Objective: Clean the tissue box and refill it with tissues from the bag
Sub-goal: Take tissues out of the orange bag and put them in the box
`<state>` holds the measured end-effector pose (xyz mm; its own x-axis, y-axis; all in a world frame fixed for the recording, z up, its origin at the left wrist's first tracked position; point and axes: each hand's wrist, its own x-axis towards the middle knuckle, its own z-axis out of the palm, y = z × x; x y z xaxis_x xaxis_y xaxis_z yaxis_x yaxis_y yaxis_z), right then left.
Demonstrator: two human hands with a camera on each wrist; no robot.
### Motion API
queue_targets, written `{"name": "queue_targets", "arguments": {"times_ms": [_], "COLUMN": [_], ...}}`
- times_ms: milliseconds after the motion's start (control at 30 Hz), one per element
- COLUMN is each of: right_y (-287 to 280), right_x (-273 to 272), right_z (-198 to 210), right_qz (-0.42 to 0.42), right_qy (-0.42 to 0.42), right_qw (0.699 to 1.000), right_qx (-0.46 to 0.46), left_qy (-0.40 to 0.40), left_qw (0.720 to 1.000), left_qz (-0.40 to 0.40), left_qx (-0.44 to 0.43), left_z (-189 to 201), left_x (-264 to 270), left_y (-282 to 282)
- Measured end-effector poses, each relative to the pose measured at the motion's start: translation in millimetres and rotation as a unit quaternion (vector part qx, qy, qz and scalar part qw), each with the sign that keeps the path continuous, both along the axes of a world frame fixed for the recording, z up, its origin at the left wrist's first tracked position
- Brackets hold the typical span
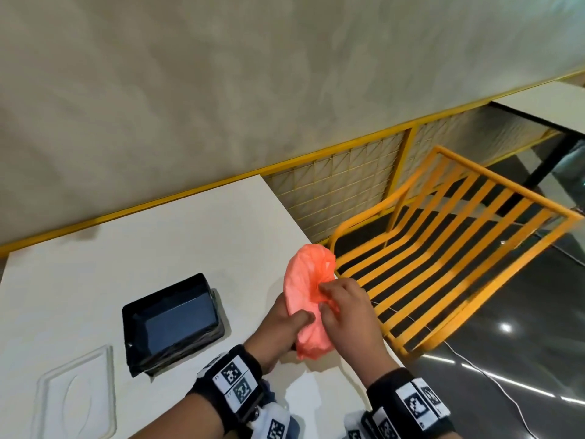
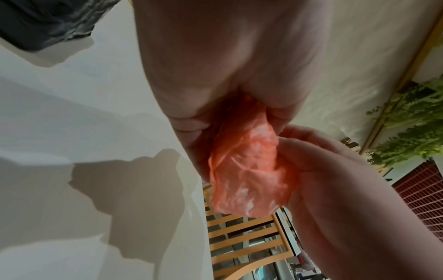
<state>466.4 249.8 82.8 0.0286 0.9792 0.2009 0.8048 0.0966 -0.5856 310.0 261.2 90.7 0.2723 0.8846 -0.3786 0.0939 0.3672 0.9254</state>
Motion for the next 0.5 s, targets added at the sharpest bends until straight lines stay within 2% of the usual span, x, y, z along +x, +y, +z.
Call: {"name": "queue_targets", "arguments": {"times_ms": [167,267,367,500], "right_y": [6.4,9.2,8.0,6.3], "right_x": [-5.3,-4.8,-4.2,-6.4], "right_z": [4.2,4.1,4.9,6.6], "right_qz": [0.026,0.021,0.019,-0.011], "right_qy": [-0.111,-0.099,-0.086,-0.031], "right_qw": [0.993,0.994,0.995,0.999], "right_qx": [0.007,0.032,0.047,0.008], "left_qy": [0.039,0.058,0.049,0.022], "left_qw": [0.998,0.996,0.998,0.999], "left_qz": [-0.009,-0.023,0.01,0.034], "left_qx": [0.055,0.062,0.023,-0.018], "left_z": [5.1,5.8,7.1,7.8], "left_x": [-2.0,-3.9,-7.2,-9.3], "left_y": [-4.3,-5.1,-5.3,-5.7]}}
